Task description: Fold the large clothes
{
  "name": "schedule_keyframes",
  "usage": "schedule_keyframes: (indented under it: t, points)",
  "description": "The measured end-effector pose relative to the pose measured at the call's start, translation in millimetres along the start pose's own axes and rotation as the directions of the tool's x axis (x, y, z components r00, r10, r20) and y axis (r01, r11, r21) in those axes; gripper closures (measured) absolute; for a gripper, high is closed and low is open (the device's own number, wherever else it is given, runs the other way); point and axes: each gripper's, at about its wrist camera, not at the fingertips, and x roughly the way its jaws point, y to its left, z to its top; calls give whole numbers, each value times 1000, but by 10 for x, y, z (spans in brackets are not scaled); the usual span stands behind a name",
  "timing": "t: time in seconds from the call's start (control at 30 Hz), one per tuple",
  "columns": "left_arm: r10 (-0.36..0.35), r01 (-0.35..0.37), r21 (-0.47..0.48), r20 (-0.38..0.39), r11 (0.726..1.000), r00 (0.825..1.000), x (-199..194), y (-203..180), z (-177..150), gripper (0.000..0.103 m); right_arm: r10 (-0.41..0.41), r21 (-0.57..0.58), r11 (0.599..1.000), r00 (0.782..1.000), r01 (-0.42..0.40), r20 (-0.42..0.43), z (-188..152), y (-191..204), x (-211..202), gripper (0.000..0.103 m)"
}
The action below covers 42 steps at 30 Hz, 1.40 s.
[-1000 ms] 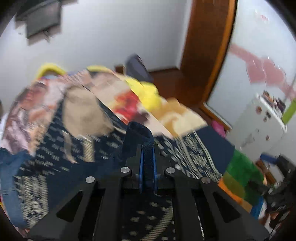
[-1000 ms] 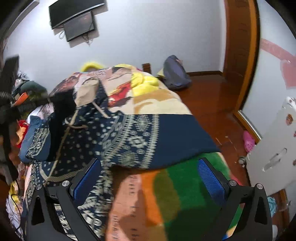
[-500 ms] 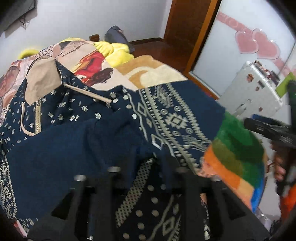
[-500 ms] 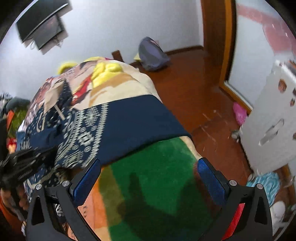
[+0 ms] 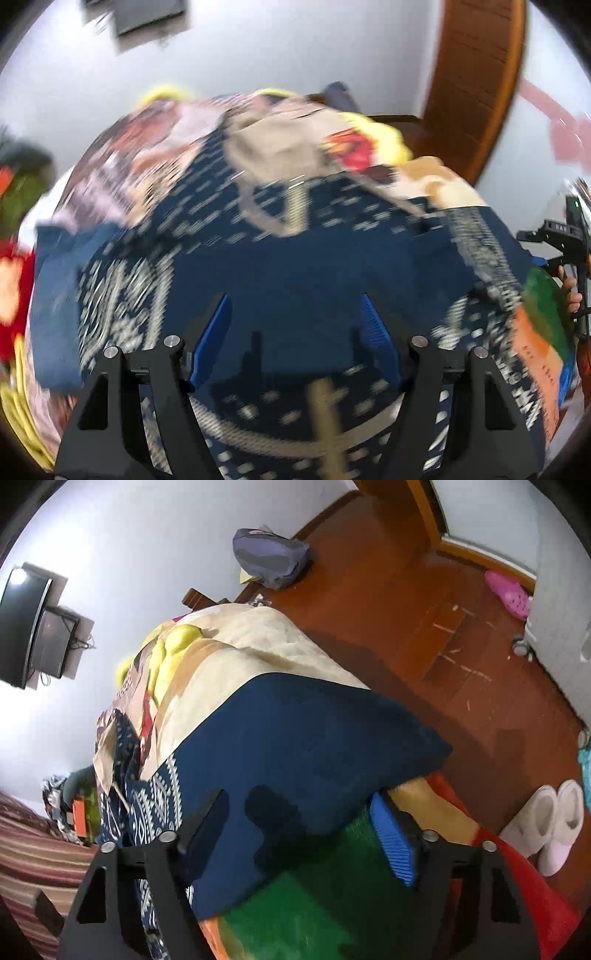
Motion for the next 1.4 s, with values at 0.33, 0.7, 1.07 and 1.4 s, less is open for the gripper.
schedule_keyframes:
  t: [0.33, 0.7, 1.07, 1.4]
  points:
    - [78, -85, -168, -50, 982, 996, -33, 747, -420, 32, -152, -106, 979, 970, 174, 190, 205, 367, -148, 96]
    - [116, -108, -164, 43, 981, 992, -398, 866, -438, 32, 40, -370, 916, 880, 157, 473, 119, 1831, -1483, 97]
    - [174, -161, -113, 117, 980, 978, -926, 1116, -710, 32, 201, -658, 751, 929, 59, 312, -876, 3589, -1143, 97]
    - [212, -193, -224, 61, 955, 975, -1143, 1667, -1348, 32, 36, -763, 646, 999, -33, -12, -2307, 4282, 621, 97]
